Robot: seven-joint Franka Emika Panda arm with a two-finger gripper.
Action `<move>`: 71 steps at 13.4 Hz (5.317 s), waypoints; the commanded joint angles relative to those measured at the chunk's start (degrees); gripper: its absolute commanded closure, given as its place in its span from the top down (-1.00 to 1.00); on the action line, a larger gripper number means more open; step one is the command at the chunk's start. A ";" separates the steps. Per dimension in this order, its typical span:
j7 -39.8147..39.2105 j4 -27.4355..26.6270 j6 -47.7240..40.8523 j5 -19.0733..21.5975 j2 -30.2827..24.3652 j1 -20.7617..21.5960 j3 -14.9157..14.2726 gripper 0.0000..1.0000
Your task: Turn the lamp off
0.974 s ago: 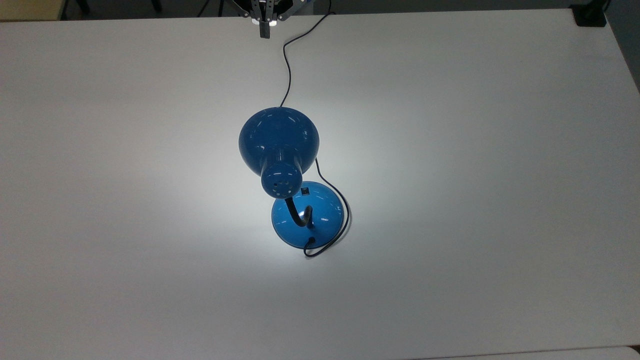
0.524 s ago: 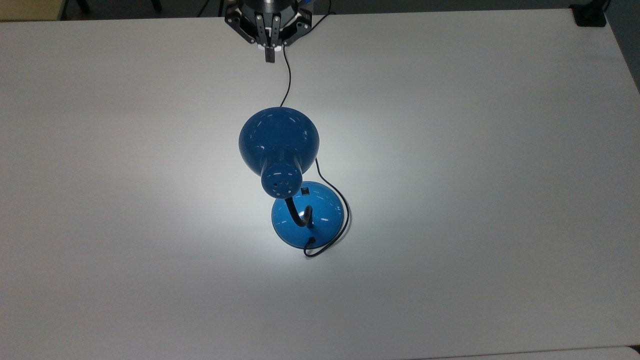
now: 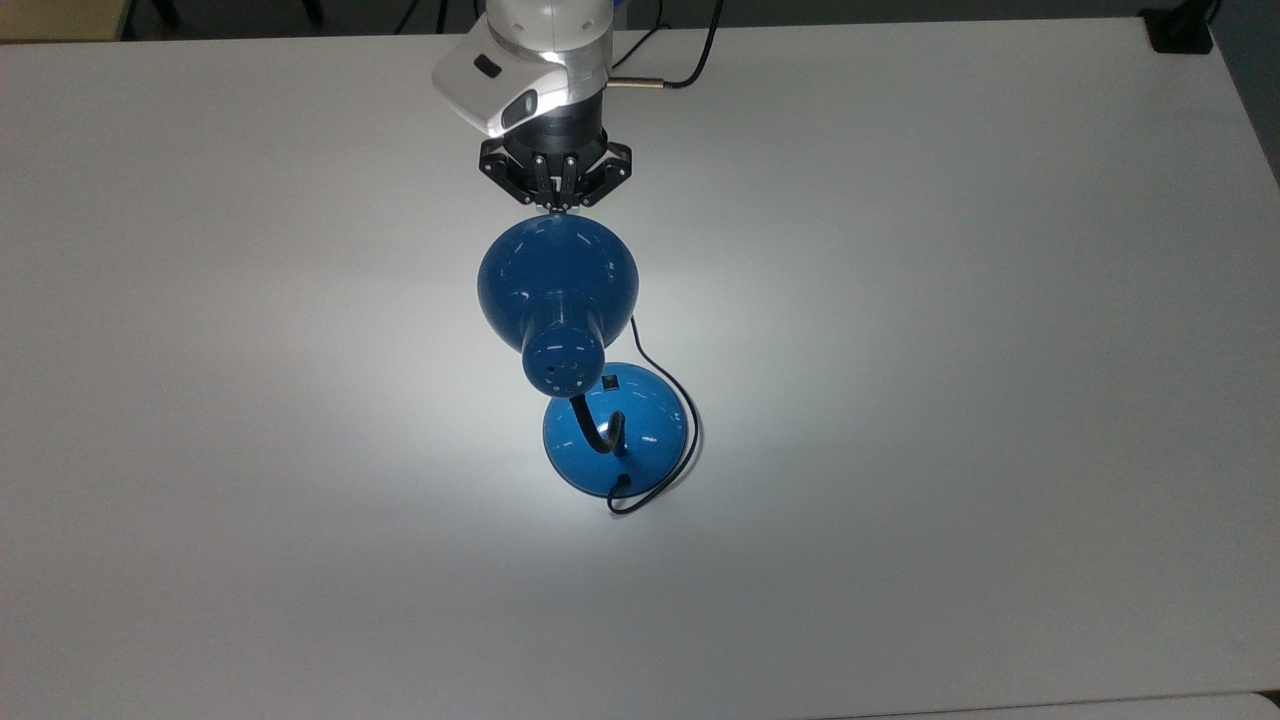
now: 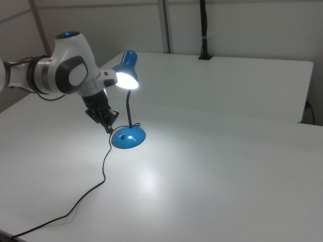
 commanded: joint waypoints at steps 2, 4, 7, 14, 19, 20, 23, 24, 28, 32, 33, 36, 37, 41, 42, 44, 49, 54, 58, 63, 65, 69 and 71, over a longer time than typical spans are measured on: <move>-2.47 -1.98 11.03 0.34 4.41 0.53 0.00 -1.00; -2.65 -2.77 16.66 0.34 6.43 1.23 0.09 -1.00; -5.62 -2.69 21.85 -0.80 9.60 1.76 0.09 -1.00; -7.58 -2.33 32.59 -3.26 13.91 2.03 0.09 -1.00; -7.66 -2.07 32.95 -3.61 14.44 2.12 0.09 -1.00; -7.75 -1.98 33.21 -4.22 14.70 2.03 0.09 -1.00; -7.84 -1.98 34.00 -4.93 15.32 2.12 0.09 -1.00; -7.84 -1.98 34.00 -4.93 15.49 2.03 0.09 -1.00; -7.84 -1.90 34.26 -5.81 16.37 1.85 0.09 -1.00; -7.93 -1.90 35.85 -5.90 16.90 1.68 0.27 -1.00; -7.93 -1.90 35.85 -5.90 16.90 1.68 0.36 -1.00; -8.10 -1.98 35.76 -5.99 17.25 1.59 0.44 -1.00; -8.10 -2.16 35.50 -5.99 17.78 1.59 0.44 -1.00; -8.10 -2.33 34.18 -5.99 17.96 1.50 0.44 -1.00; -7.67 -2.51 32.52 -5.99 17.00 1.50 0.44 -1.00; -7.31 -2.51 26.83 -5.73 13.67 1.24 0.44 -1.00; -7.22 -1.46 4.87 -4.76 2.69 1.24 0.36 -0.96; -7.31 5.74 -12.55 0.16 -3.13 0.97 -0.35 -0.71; -7.22 13.20 -23.28 0.16 -3.75 1.06 -0.43 -0.09; -6.79 16.47 -28.83 0.08 -4.89 1.06 -0.52 1.00; -4.25 17.70 -30.86 0.08 -4.81 0.80 -0.61 1.00; -2.30 20.34 -31.74 -0.01 -4.37 0.36 -1.58 1.00; -2.30 21.22 -32.35 -0.27 -4.10 0.36 -1.58 1.00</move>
